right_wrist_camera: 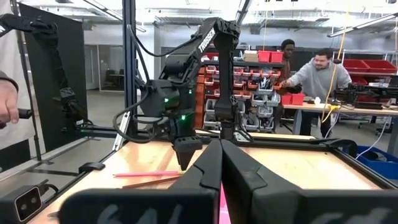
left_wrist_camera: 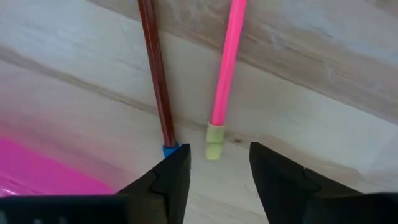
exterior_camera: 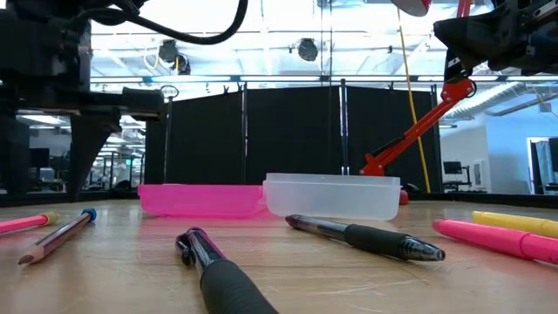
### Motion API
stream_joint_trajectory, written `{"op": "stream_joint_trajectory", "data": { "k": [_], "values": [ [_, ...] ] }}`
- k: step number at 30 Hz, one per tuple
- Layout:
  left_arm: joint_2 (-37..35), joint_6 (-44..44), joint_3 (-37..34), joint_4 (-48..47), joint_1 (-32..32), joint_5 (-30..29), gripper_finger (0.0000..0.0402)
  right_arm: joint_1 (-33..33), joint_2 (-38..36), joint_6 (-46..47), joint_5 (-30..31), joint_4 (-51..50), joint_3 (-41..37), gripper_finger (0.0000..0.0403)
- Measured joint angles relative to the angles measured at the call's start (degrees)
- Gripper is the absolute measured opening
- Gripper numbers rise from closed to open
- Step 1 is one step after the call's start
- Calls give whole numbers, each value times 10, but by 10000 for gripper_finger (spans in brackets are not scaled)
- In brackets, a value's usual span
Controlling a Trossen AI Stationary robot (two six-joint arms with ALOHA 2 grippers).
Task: Pick & place school supplies into a supply box
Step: Put the pink pencil into the pink supply box
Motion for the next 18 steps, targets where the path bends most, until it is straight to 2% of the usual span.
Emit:
{"op": "stream_joint_trajectory", "data": {
  "k": [5,18],
  "values": [
    [0,2,0,31,-5,-6,154,0,0,-5,2,0,0,0],
    [0,14,0,40,-4,6,132,0,0,-7,2,0,0,0]
  ]
}}
